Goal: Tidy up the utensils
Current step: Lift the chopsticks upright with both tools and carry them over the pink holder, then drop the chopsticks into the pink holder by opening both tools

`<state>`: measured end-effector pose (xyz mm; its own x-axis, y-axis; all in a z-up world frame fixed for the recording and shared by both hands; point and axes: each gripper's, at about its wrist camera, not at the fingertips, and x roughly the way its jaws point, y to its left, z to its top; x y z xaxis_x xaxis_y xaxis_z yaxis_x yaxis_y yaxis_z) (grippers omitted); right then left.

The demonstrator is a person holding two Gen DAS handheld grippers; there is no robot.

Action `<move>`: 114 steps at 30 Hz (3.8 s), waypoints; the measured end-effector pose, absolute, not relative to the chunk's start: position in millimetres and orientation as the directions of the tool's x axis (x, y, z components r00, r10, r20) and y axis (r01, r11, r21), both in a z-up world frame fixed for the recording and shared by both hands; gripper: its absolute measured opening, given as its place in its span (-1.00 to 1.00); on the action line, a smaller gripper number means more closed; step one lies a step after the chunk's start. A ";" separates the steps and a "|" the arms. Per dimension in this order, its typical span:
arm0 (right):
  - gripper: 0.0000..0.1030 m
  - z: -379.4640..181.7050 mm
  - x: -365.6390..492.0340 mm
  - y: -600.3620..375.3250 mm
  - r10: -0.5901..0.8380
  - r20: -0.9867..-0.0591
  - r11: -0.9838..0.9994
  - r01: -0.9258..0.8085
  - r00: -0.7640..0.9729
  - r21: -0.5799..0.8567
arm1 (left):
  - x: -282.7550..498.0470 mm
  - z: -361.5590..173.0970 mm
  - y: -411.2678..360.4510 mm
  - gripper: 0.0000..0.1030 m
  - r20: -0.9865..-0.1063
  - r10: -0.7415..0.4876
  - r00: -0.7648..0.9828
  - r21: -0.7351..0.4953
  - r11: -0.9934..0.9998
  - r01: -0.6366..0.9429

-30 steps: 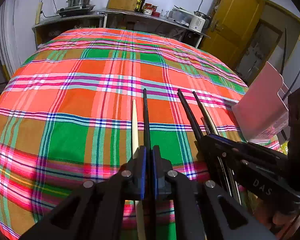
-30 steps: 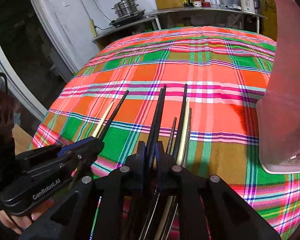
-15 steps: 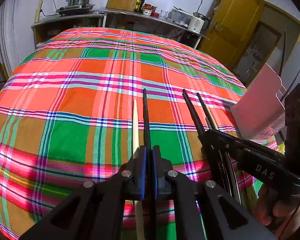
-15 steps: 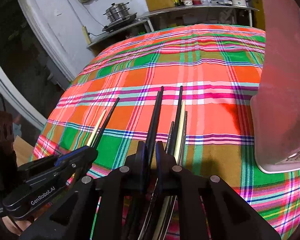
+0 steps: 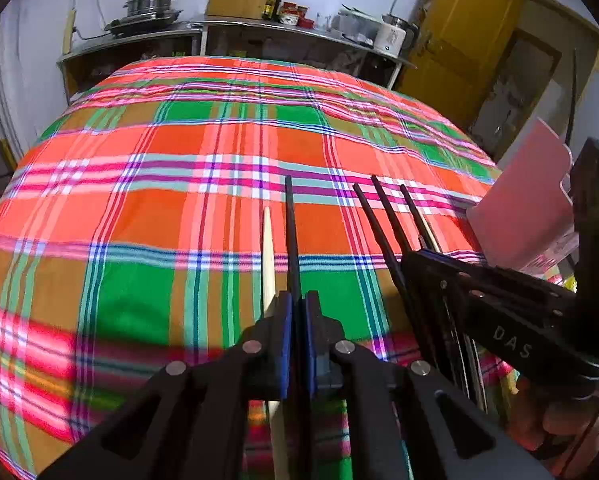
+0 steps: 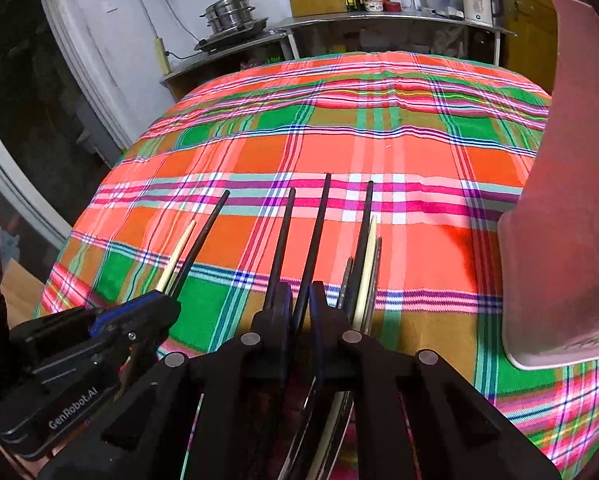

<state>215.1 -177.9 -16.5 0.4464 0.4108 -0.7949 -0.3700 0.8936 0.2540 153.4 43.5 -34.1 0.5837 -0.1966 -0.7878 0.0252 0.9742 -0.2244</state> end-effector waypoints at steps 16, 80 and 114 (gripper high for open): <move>-0.87 -1.8 209.5 -172.7 0.423 -0.786 0.882 -0.404 0.452 0.242 | 172.0 -22.0 42.1 -0.88 -0.800 -0.220 0.559 -0.237 0.971 0.043; -0.89 196.7 125.6 -371.1 0.362 -0.375 0.918 -0.256 0.853 0.303 | 147.4 195.8 -95.0 -0.88 -0.495 -0.510 0.704 -0.300 0.860 0.412; -0.82 107.0 188.0 -367.9 0.344 -0.555 0.926 -0.176 0.757 0.334 | 187.3 102.3 -106.7 -0.44 -0.627 -0.459 0.630 -0.303 0.888 0.346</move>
<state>188.0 -367.9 107.0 0.7571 0.3439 -0.5555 -0.1755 0.9261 0.3340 187.3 -106.7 102.3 0.6297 -0.4591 -0.6266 0.3462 0.8880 -0.3027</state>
